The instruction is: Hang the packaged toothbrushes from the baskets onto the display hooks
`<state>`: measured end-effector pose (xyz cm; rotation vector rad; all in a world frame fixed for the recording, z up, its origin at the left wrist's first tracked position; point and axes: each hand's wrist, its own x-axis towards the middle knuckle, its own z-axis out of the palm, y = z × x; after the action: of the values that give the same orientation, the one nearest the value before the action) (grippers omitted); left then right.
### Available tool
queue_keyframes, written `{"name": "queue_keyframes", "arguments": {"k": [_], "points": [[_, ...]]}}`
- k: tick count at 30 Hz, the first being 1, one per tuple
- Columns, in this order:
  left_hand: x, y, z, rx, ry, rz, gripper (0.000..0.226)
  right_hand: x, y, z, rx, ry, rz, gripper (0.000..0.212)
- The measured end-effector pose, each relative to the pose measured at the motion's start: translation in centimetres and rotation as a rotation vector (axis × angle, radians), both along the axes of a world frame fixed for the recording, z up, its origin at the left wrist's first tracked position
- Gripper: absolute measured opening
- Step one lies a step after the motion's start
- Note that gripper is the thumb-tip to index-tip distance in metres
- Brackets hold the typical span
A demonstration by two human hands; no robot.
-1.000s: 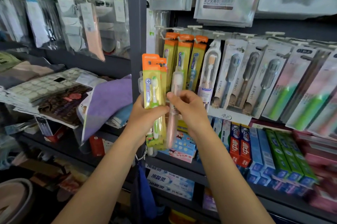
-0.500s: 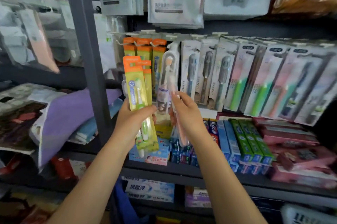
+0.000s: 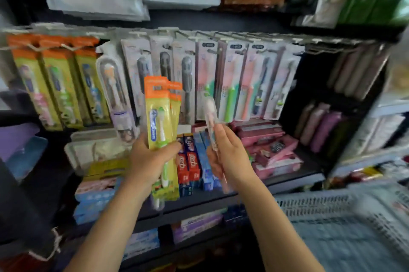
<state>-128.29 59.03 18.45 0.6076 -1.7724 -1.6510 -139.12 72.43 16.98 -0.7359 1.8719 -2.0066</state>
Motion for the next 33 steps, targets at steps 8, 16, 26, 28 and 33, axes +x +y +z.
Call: {"name": "queue_keyframes", "arguments": {"k": [8, 16, 26, 28, 33], "points": [[-3.2, 6.8, -1.1, -0.036, -0.048, -0.135, 0.029, -1.1, 7.5, 0.2, -0.038, 0.047, -0.132, 0.037], [-12.2, 17.4, 2.3, -0.319, -0.082, -0.127, 0.035, -13.9, 18.7, 2.5, 0.013, 0.275, -0.302, 0.030], [-22.1, 25.9, 2.6, -0.176, -0.050, 0.045, 0.025, -26.4, 22.5, 7.1, -0.026, 0.202, -0.109, 0.026], [-23.0, 26.2, 3.1, -0.138, -0.042, 0.080, 0.028, -26.9, 22.3, 7.7, -0.027, 0.199, -0.057, 0.026], [-24.4, 27.0, 3.5, -0.127, -0.038, 0.104, 0.031, -27.2, 22.1, 8.6, -0.056, 0.188, -0.011, 0.026]]}}
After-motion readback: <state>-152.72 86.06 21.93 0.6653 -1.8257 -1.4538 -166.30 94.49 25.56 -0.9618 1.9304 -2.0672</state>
